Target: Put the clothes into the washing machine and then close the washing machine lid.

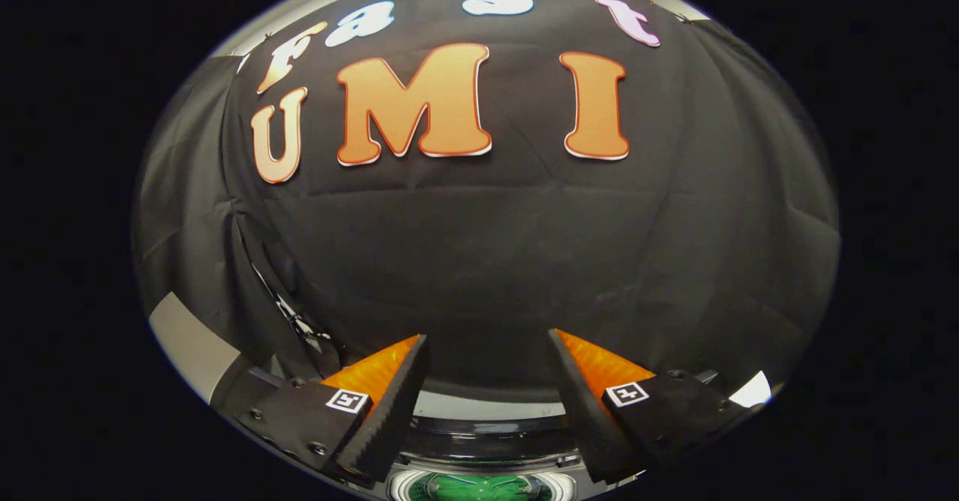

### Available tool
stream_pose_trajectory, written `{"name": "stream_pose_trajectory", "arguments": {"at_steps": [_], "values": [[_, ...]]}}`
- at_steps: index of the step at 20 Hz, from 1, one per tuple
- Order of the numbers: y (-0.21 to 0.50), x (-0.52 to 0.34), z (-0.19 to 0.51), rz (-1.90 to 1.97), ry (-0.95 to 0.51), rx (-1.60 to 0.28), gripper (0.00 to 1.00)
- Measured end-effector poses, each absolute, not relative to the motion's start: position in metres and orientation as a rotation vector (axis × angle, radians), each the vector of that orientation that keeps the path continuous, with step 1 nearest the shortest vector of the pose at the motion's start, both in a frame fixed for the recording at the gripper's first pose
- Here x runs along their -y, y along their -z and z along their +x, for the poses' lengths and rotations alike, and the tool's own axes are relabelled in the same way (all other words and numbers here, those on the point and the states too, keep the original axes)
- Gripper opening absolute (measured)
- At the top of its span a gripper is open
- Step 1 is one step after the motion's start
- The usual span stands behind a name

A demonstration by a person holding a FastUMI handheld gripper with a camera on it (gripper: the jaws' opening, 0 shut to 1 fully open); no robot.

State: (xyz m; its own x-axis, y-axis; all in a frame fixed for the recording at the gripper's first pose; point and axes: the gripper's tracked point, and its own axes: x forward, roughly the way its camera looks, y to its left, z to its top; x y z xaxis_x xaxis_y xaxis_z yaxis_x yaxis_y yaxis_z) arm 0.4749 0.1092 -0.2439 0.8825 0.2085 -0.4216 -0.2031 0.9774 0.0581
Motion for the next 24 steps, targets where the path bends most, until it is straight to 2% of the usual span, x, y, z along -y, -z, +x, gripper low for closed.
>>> {"name": "stream_pose_trajectory", "arguments": {"at_steps": [9, 24], "values": [[0.256, -0.106, 0.474, 0.023, -0.199, -0.472, 0.99], [0.254, -0.091, 0.401, 0.020, -0.181, -0.439, 0.99]]}}
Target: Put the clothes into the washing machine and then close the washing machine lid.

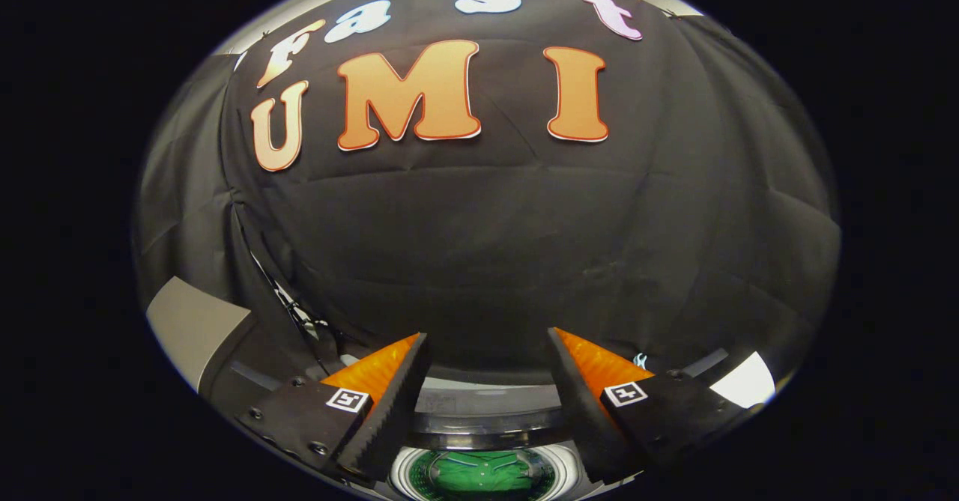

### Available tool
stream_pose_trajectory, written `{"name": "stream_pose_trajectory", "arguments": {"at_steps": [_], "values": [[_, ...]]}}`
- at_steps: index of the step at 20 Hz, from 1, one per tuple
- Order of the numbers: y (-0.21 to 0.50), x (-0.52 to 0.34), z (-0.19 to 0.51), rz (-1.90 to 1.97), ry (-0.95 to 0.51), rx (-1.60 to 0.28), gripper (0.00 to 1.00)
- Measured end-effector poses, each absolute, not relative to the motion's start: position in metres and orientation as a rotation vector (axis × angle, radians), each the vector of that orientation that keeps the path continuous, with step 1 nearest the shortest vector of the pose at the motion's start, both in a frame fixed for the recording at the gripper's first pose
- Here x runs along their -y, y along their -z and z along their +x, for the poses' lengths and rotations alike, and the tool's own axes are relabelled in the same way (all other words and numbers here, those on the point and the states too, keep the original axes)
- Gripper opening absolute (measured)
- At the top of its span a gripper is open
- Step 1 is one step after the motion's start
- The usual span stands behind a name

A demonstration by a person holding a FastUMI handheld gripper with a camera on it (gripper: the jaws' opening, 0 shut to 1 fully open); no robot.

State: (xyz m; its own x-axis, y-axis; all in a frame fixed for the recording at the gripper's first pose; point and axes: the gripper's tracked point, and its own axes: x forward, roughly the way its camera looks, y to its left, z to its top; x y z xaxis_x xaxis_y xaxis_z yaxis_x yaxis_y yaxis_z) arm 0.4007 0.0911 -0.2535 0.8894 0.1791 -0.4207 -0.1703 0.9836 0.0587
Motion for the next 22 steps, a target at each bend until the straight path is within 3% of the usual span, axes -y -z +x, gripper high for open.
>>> {"name": "stream_pose_trajectory", "arguments": {"at_steps": [22], "values": [[0.321, -0.081, 0.284, 0.051, -0.160, -0.583, 0.99]]}}
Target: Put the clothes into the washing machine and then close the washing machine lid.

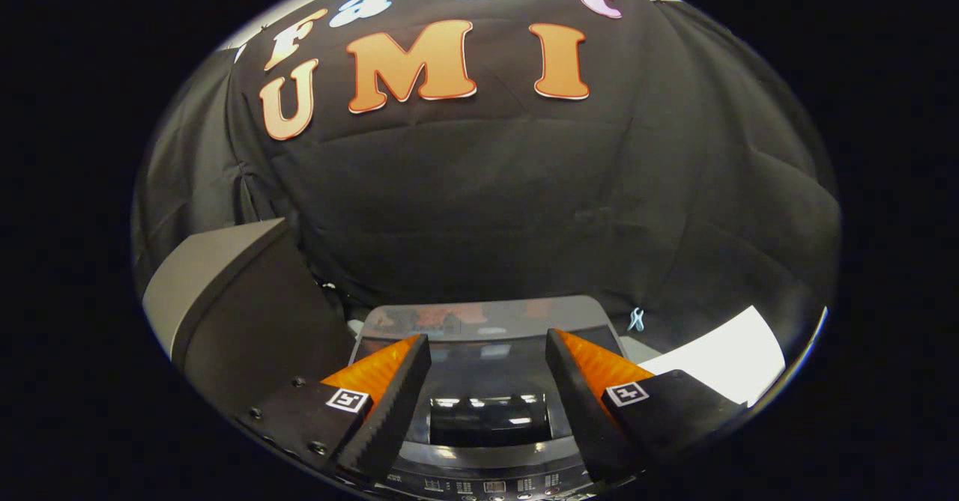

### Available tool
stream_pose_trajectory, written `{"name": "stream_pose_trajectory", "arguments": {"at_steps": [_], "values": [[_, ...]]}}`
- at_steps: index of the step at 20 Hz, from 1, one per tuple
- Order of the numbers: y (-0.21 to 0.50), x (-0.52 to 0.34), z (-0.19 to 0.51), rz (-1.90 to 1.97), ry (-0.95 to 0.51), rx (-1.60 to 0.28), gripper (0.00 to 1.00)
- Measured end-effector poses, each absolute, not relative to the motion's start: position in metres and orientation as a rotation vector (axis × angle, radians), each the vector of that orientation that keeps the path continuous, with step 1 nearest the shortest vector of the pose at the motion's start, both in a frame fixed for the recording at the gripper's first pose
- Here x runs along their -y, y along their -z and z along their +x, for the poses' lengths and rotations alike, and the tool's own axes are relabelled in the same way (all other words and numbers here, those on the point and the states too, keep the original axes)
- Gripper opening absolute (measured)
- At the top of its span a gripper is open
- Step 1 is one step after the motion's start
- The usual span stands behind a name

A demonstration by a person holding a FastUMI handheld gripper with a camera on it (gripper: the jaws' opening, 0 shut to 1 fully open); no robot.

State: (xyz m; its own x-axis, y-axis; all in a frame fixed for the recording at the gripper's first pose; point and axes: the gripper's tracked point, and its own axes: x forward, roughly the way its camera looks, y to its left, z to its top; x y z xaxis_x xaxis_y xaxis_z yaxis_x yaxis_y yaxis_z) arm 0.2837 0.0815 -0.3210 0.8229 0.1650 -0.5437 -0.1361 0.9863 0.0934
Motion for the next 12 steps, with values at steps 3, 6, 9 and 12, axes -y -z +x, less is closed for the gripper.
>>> {"name": "stream_pose_trajectory", "arguments": {"at_steps": [3, 6, 9, 12], "values": [[0.329, -0.082, 0.275, 0.053, -0.159, -0.605, 0.99], [0.327, -0.083, 0.270, 0.050, -0.160, -0.605, 0.99], [0.315, -0.088, 0.266, 0.023, -0.164, -0.580, 0.99], [0.296, -0.097, 0.254, 0.032, -0.171, -0.552, 0.99]]}}
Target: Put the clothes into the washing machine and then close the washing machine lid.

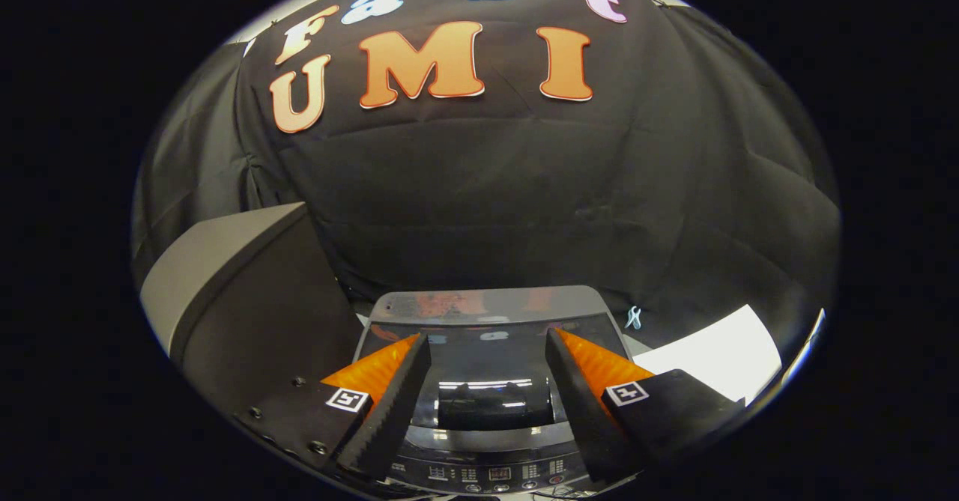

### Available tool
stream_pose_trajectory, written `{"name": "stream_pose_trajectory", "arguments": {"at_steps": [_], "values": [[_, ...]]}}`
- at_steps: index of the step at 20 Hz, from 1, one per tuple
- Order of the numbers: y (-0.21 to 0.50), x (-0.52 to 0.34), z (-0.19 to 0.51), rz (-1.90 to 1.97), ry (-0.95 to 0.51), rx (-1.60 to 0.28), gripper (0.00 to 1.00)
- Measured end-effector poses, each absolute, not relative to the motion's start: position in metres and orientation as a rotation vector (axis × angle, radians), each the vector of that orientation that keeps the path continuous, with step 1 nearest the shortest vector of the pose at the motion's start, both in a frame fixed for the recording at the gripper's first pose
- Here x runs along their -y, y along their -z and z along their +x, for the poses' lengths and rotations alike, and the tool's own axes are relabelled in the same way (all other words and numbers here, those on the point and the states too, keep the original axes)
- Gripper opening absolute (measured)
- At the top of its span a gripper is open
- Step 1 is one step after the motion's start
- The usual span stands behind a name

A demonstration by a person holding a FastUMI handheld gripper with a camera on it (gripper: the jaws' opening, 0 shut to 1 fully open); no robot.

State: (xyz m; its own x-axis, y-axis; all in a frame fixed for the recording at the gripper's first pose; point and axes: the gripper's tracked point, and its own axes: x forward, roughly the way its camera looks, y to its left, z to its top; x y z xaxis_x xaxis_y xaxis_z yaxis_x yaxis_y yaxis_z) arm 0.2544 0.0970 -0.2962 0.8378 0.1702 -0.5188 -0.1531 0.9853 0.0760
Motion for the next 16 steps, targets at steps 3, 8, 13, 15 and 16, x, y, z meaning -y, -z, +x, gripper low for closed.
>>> {"name": "stream_pose_trajectory", "arguments": {"at_steps": [3, 8, 13, 15, 16], "values": [[0.265, -0.100, 0.241, 0.060, -0.134, -0.502, 0.99], [0.200, -0.106, 0.215, 0.091, -0.081, -0.394, 0.99], [0.132, -0.106, 0.189, 0.110, -0.109, -0.280, 0.99], [0.109, -0.098, 0.178, 0.105, -0.125, -0.239, 0.99], [0.098, -0.093, 0.170, 0.103, -0.135, -0.217, 0.99]]}}
